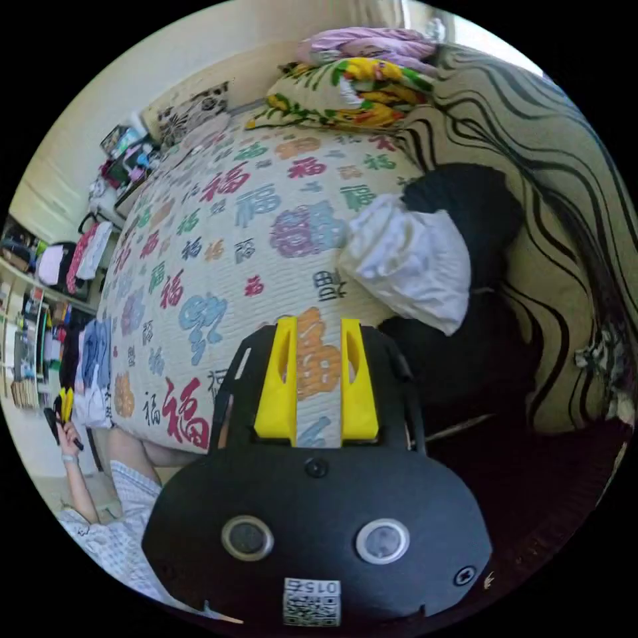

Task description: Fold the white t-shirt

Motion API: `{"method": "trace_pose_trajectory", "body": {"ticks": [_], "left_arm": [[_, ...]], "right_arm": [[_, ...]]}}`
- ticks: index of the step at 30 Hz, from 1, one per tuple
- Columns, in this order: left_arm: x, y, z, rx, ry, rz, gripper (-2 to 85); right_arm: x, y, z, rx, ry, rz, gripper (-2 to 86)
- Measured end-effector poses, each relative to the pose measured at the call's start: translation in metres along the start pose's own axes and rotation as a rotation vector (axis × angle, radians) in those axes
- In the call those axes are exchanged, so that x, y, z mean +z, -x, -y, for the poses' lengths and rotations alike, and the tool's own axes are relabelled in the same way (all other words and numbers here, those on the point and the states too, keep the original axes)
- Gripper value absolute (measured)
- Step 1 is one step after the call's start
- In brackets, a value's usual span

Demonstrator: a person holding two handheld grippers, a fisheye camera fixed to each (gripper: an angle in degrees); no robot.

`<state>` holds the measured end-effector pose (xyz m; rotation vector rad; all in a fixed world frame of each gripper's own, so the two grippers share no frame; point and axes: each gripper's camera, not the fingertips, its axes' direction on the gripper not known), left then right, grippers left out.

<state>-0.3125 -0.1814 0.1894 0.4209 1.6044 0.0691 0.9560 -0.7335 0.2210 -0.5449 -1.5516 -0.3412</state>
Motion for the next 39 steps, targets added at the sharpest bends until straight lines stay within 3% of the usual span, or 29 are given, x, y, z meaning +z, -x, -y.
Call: {"method": "trace_pose_trajectory", "body": {"ticks": [4, 9, 14, 18, 20, 25, 27, 29, 33, 37, 39], "left_arm": [[0.161, -0.036, -0.020, 0.130, 0.274, -0.023, 8.5], [0.433, -0.120, -0.086, 0.392, 0.712, -0.181, 8.4], [0.606, -0.161, -0.159, 0.460, 0.861, -0.236, 8.9], [0.691, -0.158, -0.207, 0.392, 0.910, -0.287, 10.8], [0.701, -0.154, -0.221, 0.388, 0.863, -0.297, 11.0], [0.657, -0.168, -0.241, 0.658, 0.593, -0.241, 9.2], [0.622, -0.165, -0.234, 0.663, 0.525, -0.294, 0.9], [0.584, -0.162, -0.226, 0.697, 0.443, -0.318, -0.2], [0.463, -0.151, -0.210, 0.886, 0.223, -0.148, -0.8], [0.364, -0.121, -0.209, 0.936, 0.128, 0.033, -0.8], [0.323, -0.077, -0.221, 0.911, 0.152, 0.155, -0.6]], "right_arm": [[-0.009, -0.084, 0.006, 0.083, 0.016, -0.051, 10.7], [0.013, -0.157, 0.022, 0.121, 0.134, -0.158, 8.8], [0.013, -0.181, 0.026, -0.001, 0.172, -0.226, 1.7], [-0.042, -0.194, 0.003, -0.118, -0.015, 0.046, 0.1], [-0.074, -0.210, -0.009, -0.102, -0.114, 0.227, -0.1], [-0.136, -0.220, -0.027, -0.215, -0.262, 0.758, -0.4], [-0.163, -0.198, -0.030, -0.329, -0.294, 0.977, -0.4], [-0.186, -0.176, -0.032, -0.407, -0.312, 1.000, -0.4], [-0.234, -0.140, -0.050, -0.540, -0.403, 1.014, -0.3], [-0.227, -0.142, -0.080, -0.477, -0.459, 0.986, -0.1], [-0.176, -0.156, -0.105, -0.328, -0.380, 0.889, 0.1]]}}
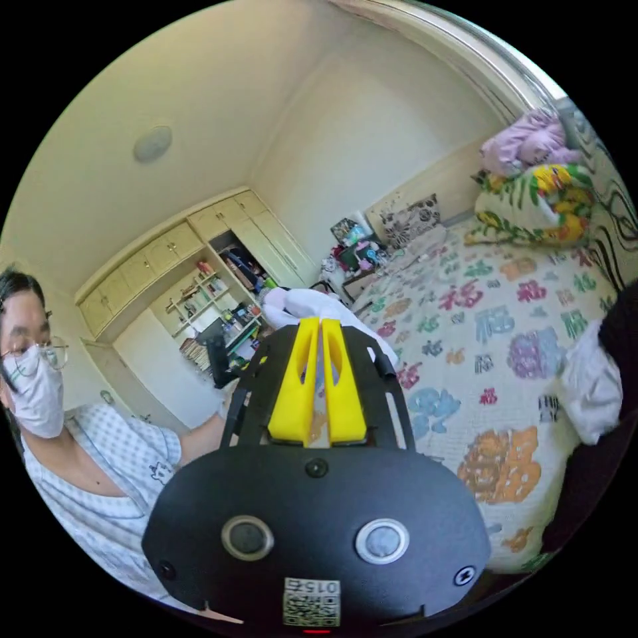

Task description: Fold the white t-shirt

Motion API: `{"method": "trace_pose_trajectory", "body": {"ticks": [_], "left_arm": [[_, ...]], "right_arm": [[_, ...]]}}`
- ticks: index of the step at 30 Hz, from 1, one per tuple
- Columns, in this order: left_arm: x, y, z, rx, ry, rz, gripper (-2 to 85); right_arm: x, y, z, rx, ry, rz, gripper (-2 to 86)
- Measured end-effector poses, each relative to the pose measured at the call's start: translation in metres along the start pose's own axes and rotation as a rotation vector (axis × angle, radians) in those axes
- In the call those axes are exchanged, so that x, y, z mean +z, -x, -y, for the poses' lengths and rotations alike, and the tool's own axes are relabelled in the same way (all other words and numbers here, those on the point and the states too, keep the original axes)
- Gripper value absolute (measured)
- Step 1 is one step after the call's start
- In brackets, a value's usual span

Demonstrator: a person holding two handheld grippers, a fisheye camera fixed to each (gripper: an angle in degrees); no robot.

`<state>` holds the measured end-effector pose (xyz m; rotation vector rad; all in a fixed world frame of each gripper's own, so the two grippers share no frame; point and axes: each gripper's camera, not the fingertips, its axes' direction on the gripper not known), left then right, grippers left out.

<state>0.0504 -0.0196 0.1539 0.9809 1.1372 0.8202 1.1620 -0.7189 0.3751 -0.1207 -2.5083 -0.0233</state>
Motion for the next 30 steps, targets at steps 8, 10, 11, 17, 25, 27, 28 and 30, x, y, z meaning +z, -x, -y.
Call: {"method": "trace_pose_trajectory", "body": {"ticks": [8, 10, 11, 17, 25, 27, 28, 30], "left_arm": [[0.017, 0.092, -0.179, -0.468, 0.236, -0.021, 10.7], [0.026, 0.106, -0.194, -0.531, 0.225, -0.050, 11.7], [0.036, 0.114, -0.200, -0.557, 0.228, -0.053, 12.1], [0.105, 0.165, -0.237, -0.905, 0.317, -0.008, 13.2], [0.131, 0.206, -0.247, -0.950, 0.393, -0.033, 2.6], [0.096, 0.215, -0.224, -0.823, 0.227, -0.050, 1.6], [0.085, 0.218, -0.217, -0.802, 0.190, -0.061, 1.5], [0.034, 0.225, -0.189, -0.692, 0.080, -0.045, 1.2]], "right_arm": [[0.051, -0.119, -0.147, 0.496, 0.264, -0.182, 6.8], [0.063, -0.116, -0.141, 0.450, 0.274, -0.187, 8.4], [0.077, -0.112, -0.133, 0.393, 0.318, -0.209, 8.9], [0.185, -0.105, -0.103, 0.157, 0.643, -0.521, 9.6], [0.211, -0.153, -0.108, 0.296, 0.723, -0.404, 0.7], [0.177, -0.147, -0.079, 0.239, 0.588, -0.419, 0.2], [0.168, -0.144, -0.070, 0.222, 0.560, -0.431, 0.1], [0.132, -0.129, -0.043, 0.148, 0.455, -0.414, -0.1]]}}
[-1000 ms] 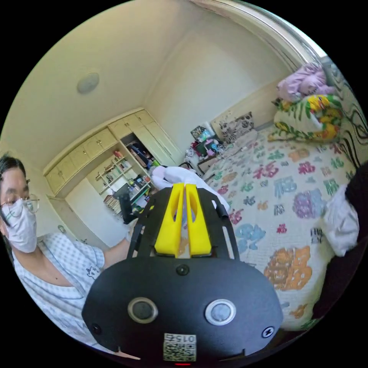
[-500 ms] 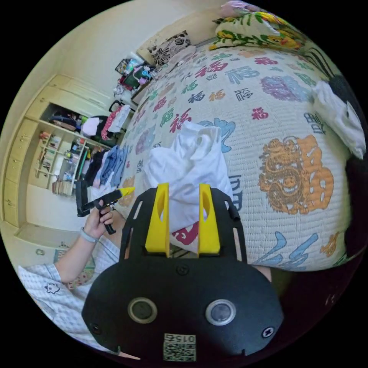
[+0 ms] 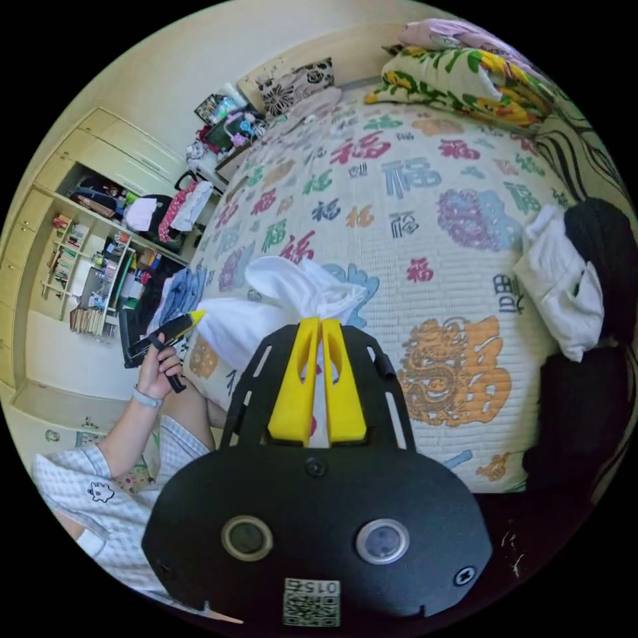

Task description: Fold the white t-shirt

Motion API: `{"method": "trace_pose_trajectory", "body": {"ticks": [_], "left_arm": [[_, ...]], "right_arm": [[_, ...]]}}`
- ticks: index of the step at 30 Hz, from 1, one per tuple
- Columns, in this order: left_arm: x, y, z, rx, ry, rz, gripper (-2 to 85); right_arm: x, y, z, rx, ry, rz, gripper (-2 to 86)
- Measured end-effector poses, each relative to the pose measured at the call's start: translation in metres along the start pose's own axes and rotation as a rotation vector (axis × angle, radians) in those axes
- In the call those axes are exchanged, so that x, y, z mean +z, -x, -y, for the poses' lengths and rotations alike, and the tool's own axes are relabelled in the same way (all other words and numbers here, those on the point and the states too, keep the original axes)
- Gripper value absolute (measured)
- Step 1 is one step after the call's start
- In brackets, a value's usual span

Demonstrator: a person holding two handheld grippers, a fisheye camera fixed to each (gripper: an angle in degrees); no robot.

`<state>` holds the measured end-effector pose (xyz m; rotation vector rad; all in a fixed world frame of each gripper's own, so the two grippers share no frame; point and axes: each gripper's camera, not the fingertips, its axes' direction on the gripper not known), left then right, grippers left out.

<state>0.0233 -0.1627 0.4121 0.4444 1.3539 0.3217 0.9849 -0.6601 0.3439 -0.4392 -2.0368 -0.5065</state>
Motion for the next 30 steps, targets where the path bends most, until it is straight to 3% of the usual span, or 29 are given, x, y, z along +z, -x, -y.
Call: {"method": "trace_pose_trajectory", "body": {"ticks": [4, 7, 11, 14, 17, 20, 24, 26, 30], "left_arm": [[-0.086, -0.012, 0.005, 0.188, -0.118, -0.051, 1.4], [-0.115, -0.006, -0.019, 0.262, -0.070, -0.018, 2.2], [-0.074, 0.063, -0.073, 0.022, 0.238, 0.094, 4.6], [-0.075, 0.091, -0.108, -0.109, 0.215, -0.007, 6.3], [-0.085, 0.092, -0.114, -0.094, 0.166, 0.113, 7.5], [-0.080, 0.086, -0.105, -0.053, 0.127, 0.120, 8.3], [-0.017, 0.086, -0.103, -0.031, 0.340, 0.178, 5.9], [0.008, 0.081, -0.113, 0.003, 0.432, 0.179, 1.0], [0.016, 0.041, -0.150, 0.184, 0.549, 0.204, -0.5]], "right_arm": [[-0.039, 0.003, -0.021, -0.059, -0.134, 0.155, 0.1], [-0.009, 0.002, -0.054, -0.051, -0.068, 0.192, 0.7], [0.089, -0.032, -0.100, 0.182, 0.191, 0.183, 5.0], [0.115, -0.027, -0.114, 0.182, 0.166, 0.236, 9.7], [0.127, -0.009, -0.100, 0.146, 0.122, 0.158, 12.1], [0.146, 0.015, -0.071, 0.084, 0.115, 0.108, 12.8], [0.215, 0.040, -0.039, 0.025, 0.314, -0.027, 7.1], [0.245, 0.035, -0.039, 0.054, 0.424, 0.007, 3.2], [0.236, 0.036, -0.062, -0.004, 0.423, 0.087, 0.3]]}}
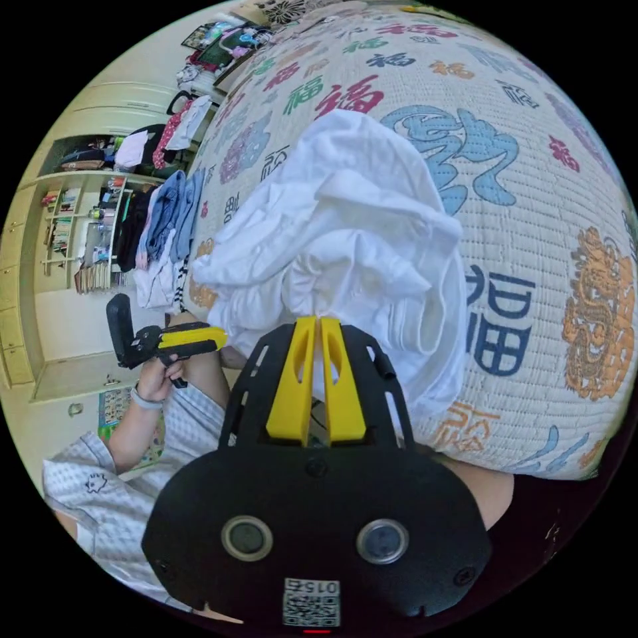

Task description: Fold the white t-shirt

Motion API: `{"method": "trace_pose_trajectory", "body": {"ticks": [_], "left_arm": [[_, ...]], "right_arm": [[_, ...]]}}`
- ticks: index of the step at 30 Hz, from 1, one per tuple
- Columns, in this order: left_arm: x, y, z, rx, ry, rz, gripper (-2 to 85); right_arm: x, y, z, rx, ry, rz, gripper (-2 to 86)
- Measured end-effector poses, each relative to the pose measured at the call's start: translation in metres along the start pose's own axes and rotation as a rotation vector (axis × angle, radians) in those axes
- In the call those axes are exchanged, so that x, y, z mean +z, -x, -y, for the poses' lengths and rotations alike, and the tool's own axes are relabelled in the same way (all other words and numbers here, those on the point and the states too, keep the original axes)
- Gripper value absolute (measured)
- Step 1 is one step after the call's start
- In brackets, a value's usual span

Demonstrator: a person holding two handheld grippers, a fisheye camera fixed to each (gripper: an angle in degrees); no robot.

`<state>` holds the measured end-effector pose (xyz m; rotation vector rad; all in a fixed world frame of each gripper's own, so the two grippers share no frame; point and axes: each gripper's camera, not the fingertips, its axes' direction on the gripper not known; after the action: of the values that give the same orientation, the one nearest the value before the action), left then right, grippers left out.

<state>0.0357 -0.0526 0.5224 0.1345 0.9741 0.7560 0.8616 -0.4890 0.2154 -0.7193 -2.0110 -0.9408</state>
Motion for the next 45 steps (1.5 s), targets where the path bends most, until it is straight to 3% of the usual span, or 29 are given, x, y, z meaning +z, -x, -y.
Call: {"method": "trace_pose_trajectory", "body": {"ticks": [4, 7, 9, 16, 19, 22, 26, 28, 31, 34, 40, 45], "left_arm": [[0.000, -0.026, -0.031, 0.088, 0.072, 0.029, -0.6], [0.009, -0.035, -0.039, 0.086, 0.167, 0.024, -0.2], [0.006, -0.044, -0.037, 0.063, 0.158, 0.050, 1.3], [-0.039, -0.110, 0.002, 0.193, -0.108, 0.130, 9.7], [-0.032, -0.149, 0.042, 0.303, -0.088, 0.047, 10.1], [-0.007, -0.190, 0.061, 0.378, 0.002, -0.064, 10.0], [0.031, -0.240, 0.039, 0.439, 0.067, -0.107, 8.8], [0.042, -0.252, 0.028, 0.405, 0.061, -0.157, 8.5], [0.052, -0.276, 0.022, 0.370, 0.060, -0.129, 8.9], [0.055, -0.303, 0.024, 0.365, 0.048, -0.061, 9.7], [0.041, -0.349, 0.026, 0.340, 0.026, 0.083, 10.9], [-0.019, -0.380, 0.017, 0.289, -0.203, 0.183, 8.7]], "right_arm": [[-0.002, -0.004, -0.058, -0.039, 0.038, -0.078, -0.2], [0.009, -0.019, -0.098, 0.040, 0.086, -0.061, -0.1], [0.010, -0.024, -0.120, 0.077, 0.005, 0.030, 0.5], [-0.001, -0.030, -0.114, 0.176, -0.206, 0.038, 8.9], [0.008, -0.032, -0.099, 0.173, -0.195, 0.134, 9.4], [0.026, -0.032, -0.086, 0.238, -0.118, 0.056, 7.6], [0.001, -0.022, -0.105, 0.229, -0.285, -0.014, 8.2], [-0.001, -0.028, -0.106, 0.257, -0.256, -0.040, 9.4], [0.018, -0.042, -0.089, 0.246, -0.110, 0.145, 8.1], [0.037, -0.036, -0.075, 0.221, 0.006, 0.200, 5.1], [0.009, 0.017, -0.092, 0.084, -0.201, 0.405, 1.6], [0.001, 0.088, -0.106, -0.008, -0.314, 0.565, 1.0]]}}
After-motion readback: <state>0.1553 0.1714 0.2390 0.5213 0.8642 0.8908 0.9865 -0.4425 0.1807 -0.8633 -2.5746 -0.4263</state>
